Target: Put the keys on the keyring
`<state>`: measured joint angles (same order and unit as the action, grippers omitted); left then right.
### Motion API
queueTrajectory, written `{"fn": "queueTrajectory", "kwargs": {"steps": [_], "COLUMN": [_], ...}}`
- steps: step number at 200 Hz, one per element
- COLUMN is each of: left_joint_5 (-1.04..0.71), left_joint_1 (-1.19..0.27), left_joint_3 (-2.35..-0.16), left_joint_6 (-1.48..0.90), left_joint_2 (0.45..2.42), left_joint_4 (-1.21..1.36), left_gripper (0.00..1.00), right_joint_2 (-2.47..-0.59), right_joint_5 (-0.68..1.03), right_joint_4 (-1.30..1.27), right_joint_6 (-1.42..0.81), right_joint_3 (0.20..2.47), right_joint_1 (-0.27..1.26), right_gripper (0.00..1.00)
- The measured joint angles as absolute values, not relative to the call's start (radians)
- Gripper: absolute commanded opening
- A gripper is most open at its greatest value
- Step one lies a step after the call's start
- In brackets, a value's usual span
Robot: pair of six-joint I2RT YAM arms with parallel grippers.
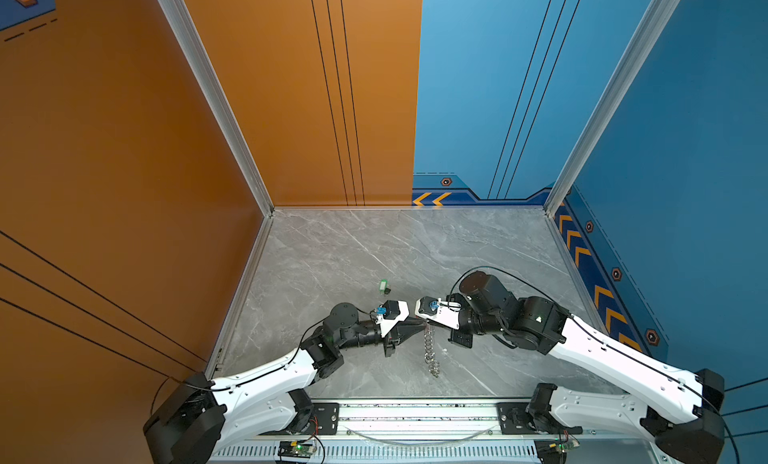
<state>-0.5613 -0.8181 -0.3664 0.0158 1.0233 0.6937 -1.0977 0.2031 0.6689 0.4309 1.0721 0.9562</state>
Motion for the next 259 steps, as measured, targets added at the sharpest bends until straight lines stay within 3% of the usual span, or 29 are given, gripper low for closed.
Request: {"fn": "queueTrajectory", "kwargs": {"steps": [116,141,174,209,259], "left_joint_5": [-0.562,-0.562,-0.562,-0.562,-0.587], "left_joint_1": [-0.816,-0.812,-0.812,-0.812,-0.812], "left_joint_3": [-0.371,-0.371,-0.371,-0.371,-0.371], "left_joint_6": [0.002,0.002,0.002,0.002,-0.007], "left_joint_2": [1.038,1.038,1.038,1.037,1.034], "left_joint_4": [0.698,0.697,0.689,0.689,0.719], "left_gripper": [0.01,0.0,0.0,0.0,0.0], "right_joint_2": [-1.102,-1.097,-0.977,-0.835,-0.876], "right_joint_5": [0.227,0.232,0.286,0.392,0.528], "right_joint_4": [0.656,0.631,0.516,0.356,0.227], "right_joint_6": [0.432,0.429,0.418,0.362,0.294], "right_joint_3": [1.072,1.056,0.941,0.8,0.764], "right_joint_1": [0.954,0.937,0.853,0.752,0.749], "right_gripper": [0.0,0.24,0.44,0.43,0.23]}}
